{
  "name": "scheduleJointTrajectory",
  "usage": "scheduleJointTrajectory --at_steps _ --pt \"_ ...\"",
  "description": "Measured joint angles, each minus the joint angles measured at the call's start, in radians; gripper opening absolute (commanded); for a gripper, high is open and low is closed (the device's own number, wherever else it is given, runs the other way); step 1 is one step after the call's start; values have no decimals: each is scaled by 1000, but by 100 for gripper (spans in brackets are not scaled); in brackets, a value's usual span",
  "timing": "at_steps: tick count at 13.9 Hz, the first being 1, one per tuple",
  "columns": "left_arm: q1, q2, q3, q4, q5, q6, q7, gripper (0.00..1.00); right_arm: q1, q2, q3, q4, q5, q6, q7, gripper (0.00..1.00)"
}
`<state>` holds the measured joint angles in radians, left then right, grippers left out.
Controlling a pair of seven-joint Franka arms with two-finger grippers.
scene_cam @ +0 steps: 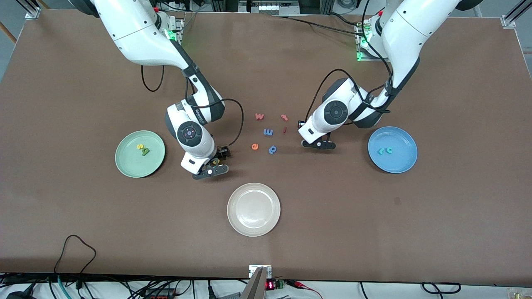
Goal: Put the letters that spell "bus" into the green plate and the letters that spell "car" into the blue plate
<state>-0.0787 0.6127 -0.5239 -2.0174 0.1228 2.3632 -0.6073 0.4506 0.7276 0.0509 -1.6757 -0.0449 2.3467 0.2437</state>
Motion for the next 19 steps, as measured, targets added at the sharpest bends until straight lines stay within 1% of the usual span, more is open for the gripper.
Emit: scheduleJointTrajectory --at_steps 2,4,7,10,11,13,16,17,19 --pt "-5 0 0 0 0 0 -5 46 0 0 0 0 0 0 0 63" --pt "-5 0 1 0 0 0 -7 42 0 1 0 0 0 0 0 54" --pt "-4 -1 4 0 4 -2 -9 34 0 0 0 1 0 0 1 49" --pt "-4 -4 6 1 19 -10 -11 23 0 -1 -1 1 0 0 1 40" --pt "-4 -4 6 1 20 -8 -11 18 0 -2 -1 1 0 0 1 36" --pt "-4 -4 6 1 20 -8 -11 16 0 -2 -1 2 0 0 2 28" --pt "3 -8 11 5 24 -9 -12 16 0 -3 -1 2 0 0 2 24" --pt "17 -18 16 12 31 -28 -12 16 0 -3 -1 2 0 0 2 23" --pt "77 -72 21 31 36 -120 -12 16 0 -3 -1 2 0 0 2 23"
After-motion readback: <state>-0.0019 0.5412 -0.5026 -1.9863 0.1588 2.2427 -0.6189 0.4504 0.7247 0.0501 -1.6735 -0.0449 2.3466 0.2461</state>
